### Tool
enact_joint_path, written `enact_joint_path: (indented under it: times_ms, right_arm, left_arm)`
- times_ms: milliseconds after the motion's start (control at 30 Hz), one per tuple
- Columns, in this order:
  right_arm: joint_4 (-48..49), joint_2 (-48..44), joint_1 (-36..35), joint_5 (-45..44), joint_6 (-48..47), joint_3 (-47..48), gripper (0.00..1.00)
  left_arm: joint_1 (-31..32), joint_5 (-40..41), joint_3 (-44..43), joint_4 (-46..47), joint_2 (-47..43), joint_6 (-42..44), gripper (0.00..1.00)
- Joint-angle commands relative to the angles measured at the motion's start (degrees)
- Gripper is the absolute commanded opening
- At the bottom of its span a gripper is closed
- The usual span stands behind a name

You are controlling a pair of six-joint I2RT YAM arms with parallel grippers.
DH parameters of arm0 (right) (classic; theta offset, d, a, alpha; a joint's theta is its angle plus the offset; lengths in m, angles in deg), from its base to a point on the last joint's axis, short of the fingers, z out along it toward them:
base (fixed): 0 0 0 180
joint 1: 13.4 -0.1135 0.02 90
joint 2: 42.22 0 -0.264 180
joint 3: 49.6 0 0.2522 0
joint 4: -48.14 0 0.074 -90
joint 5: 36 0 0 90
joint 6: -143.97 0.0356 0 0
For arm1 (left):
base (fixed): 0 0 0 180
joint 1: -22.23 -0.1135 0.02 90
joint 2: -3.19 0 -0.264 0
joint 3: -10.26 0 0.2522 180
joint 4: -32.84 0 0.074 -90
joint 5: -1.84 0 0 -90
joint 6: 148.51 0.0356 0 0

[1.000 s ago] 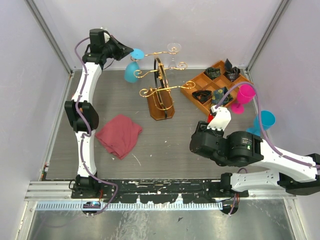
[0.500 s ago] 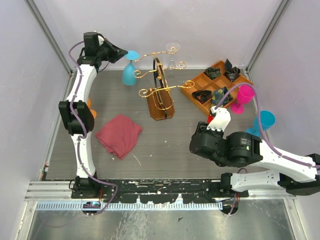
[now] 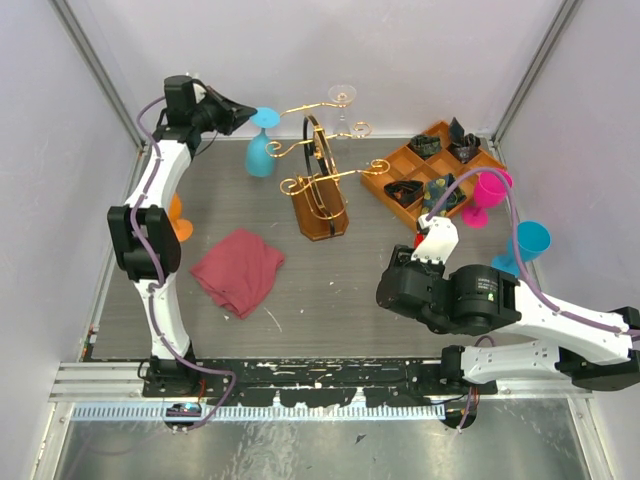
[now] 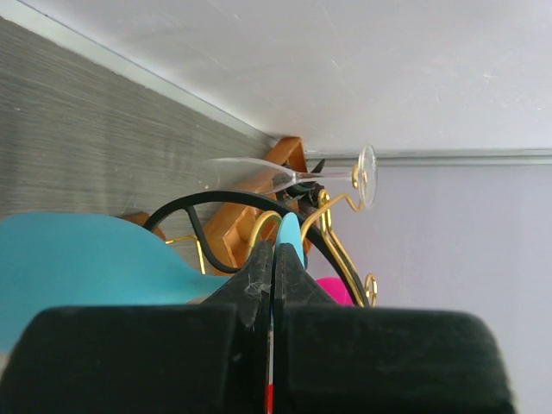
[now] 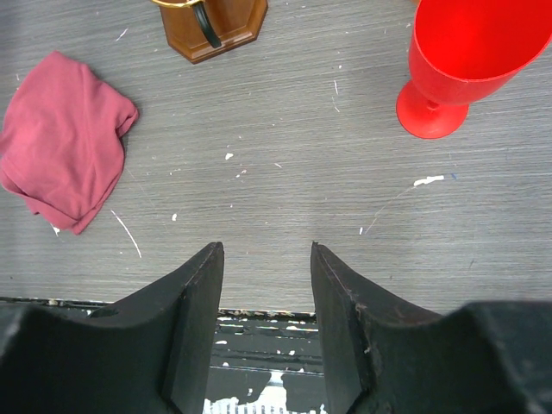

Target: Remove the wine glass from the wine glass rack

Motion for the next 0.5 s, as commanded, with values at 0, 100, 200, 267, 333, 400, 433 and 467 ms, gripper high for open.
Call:
enact_joint_path:
  times_ms: [0, 100, 200, 267, 333, 400, 433, 467]
  right_arm:
    - [1.2, -1.1, 0.1, -1.8, 1.2, 0.4, 0.50]
    - [1.2, -1.0, 0.0, -1.9, 1.1, 0.5, 0.50]
    - [0.9, -1.0, 0.0, -1.9, 1.2, 0.3, 0.50]
    - [0.8, -1.0, 0.0, -2.1, 1.2, 0.1, 0.50]
    - [0.7, -1.0, 0.1, -2.3, 1.2, 0.3, 0.50]
    - [0.5, -1.1, 0.0, -2.5, 1.1, 0.6, 0.50]
    - [0.2, -1.1, 0.0, -2.6, 1.1, 0.9, 0.50]
    - [-0.1, -1.1, 0.0, -2.6, 1.1, 1.2, 0.50]
  left_arm:
    - [0.5, -3.6, -0.7, 6.7, -1.2, -4.1, 0.00]
    - [1.2, -3.3, -4.7, 7.4, 2.2, -5.7, 0.00]
    - [2.0, -2.9, -10.4, 6.6, 5.6, -5.9, 0.00]
    - [2.5, -2.5, -15.2, 4.9, 8.2, -5.7, 0.00]
    - [2.6, -2.3, -19.8, 2.6, 11.1, -5.8, 0.00]
    - [2.7, -1.3, -21.5, 2.8, 12.5, -6.0, 0.00]
    - [2.6, -0.9, -21.6, 3.4, 12.9, -6.0, 0.00]
    - [2.5, -0.5, -21.9, 3.7, 13.2, -5.6, 0.00]
